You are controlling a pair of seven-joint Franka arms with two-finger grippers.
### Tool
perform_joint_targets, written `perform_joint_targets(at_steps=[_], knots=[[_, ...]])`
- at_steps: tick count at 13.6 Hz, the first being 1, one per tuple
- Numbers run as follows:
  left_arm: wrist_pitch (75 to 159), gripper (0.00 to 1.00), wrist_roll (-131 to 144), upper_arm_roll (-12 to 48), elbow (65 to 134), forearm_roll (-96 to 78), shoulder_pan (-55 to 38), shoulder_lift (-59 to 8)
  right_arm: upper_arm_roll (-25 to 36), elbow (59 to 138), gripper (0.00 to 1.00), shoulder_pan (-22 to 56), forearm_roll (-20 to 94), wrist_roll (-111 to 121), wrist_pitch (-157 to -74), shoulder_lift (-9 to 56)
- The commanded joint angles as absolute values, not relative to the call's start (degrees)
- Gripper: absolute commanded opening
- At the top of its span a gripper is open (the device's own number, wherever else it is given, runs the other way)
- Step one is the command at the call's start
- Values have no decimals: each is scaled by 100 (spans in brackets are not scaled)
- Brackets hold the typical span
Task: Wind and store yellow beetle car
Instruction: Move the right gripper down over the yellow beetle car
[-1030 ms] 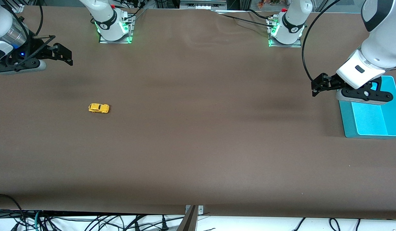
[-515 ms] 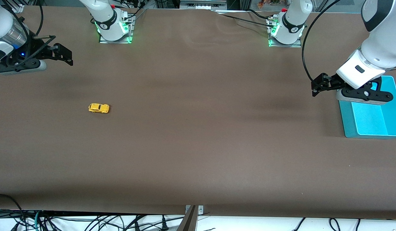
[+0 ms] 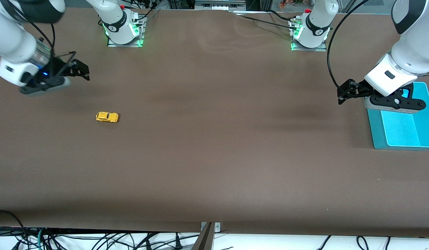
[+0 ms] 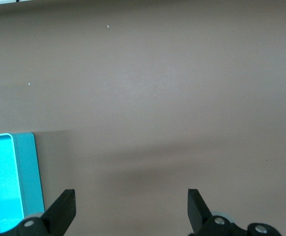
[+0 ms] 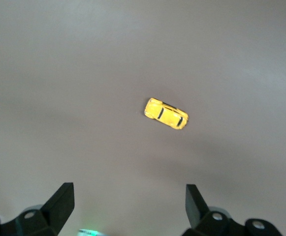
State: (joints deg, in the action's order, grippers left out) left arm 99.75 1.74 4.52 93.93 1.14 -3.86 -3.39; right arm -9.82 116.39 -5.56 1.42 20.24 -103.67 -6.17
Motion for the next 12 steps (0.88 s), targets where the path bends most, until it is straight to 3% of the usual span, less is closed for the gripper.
perform_joint_targets(at_steps=[1, 5, 12], knots=[[9861, 100, 246, 457, 9237, 237, -413, -387, -958, 12407, 100, -545, 132, 3641, -11220, -528], [9861, 100, 246, 457, 9237, 237, -404, -387, -853, 13288, 100, -571, -8, 6620, -12917, -19], [9861, 100, 246, 457, 9237, 237, -413, -387, -519, 13455, 100, -773, -9, 9385, -14535, 1264]])
